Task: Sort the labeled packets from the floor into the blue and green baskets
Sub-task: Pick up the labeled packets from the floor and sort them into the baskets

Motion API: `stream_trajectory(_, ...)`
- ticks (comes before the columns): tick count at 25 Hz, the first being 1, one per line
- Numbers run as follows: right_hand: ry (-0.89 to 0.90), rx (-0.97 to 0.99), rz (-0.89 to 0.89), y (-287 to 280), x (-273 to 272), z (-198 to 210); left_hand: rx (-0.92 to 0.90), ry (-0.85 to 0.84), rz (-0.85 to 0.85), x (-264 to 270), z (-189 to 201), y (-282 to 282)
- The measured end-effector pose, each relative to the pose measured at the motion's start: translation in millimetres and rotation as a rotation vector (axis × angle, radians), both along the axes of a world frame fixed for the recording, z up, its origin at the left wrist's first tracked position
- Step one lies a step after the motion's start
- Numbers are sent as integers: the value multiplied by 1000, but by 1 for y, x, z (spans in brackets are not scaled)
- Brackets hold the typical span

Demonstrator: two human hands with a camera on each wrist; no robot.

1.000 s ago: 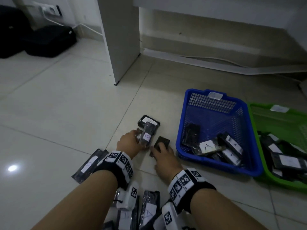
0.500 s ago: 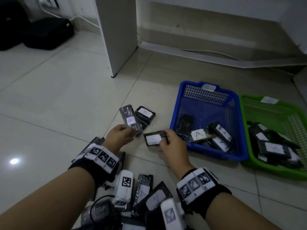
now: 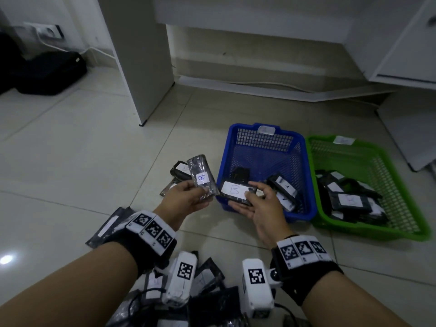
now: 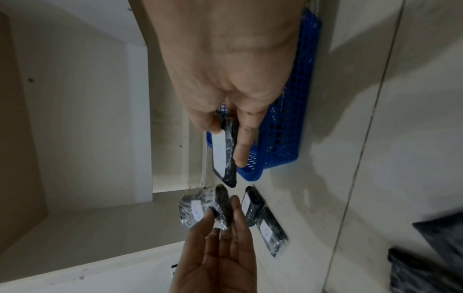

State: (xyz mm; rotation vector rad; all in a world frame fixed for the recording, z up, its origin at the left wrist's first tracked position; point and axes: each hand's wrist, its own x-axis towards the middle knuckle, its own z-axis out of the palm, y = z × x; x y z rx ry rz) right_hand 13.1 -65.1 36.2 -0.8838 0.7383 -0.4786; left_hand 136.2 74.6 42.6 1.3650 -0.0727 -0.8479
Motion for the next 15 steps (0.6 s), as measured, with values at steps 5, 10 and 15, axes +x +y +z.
stream_trajectory(5,107,-83,-138,-33,-18,-5,89,-51,-52,-13,-6,-36)
stream_trajectory(10,243,-149,-244,-72,-16,-10,208,-240,-26,-16,-17,-92)
stream_trajectory(15,208,-163,-111,-63,-11,-19,429,-571,-193,-11,-37,-90)
